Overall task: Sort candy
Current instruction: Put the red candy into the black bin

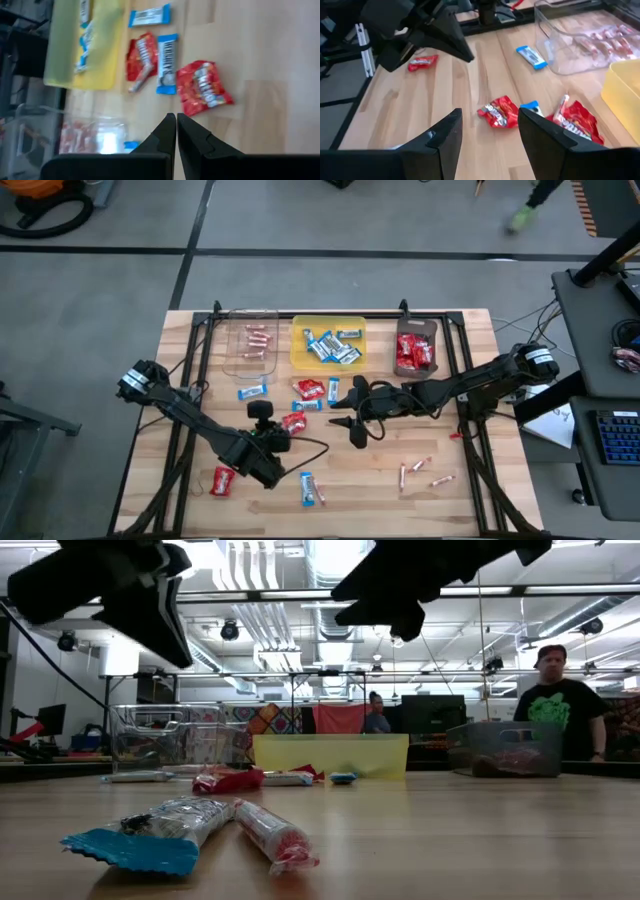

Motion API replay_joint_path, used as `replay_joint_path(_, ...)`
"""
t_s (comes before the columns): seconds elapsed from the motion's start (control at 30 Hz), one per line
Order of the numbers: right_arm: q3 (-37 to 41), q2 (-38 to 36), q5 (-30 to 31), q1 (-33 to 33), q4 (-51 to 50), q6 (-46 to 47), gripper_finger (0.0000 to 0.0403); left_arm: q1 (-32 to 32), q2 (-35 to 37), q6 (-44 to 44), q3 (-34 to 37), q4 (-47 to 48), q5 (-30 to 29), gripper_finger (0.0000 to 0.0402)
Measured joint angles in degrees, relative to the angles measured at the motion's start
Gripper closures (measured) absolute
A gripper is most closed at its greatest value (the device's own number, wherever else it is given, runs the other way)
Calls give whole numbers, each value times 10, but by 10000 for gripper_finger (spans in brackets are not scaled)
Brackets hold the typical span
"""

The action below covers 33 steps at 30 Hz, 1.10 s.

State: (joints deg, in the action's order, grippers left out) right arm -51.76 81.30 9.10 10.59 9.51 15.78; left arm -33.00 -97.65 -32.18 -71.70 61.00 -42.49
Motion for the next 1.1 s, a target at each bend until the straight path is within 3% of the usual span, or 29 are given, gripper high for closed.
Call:
replay_joint_path(0.27,18,4,2,0,2,8,220,-1,11,55,84,-168,15,401)
replay_joint_path(0.7,22,6,16,0,4,1,220,16,116,115,335,-607,29,401)
replay_joint_path(0.87,22,6,16,-2,10,-3,220,41,112,141,422,-806,28,401)
replay_joint_path(1.1,22,6,16,-2,17,-3,220,63,92,141,487,-939,26,368)
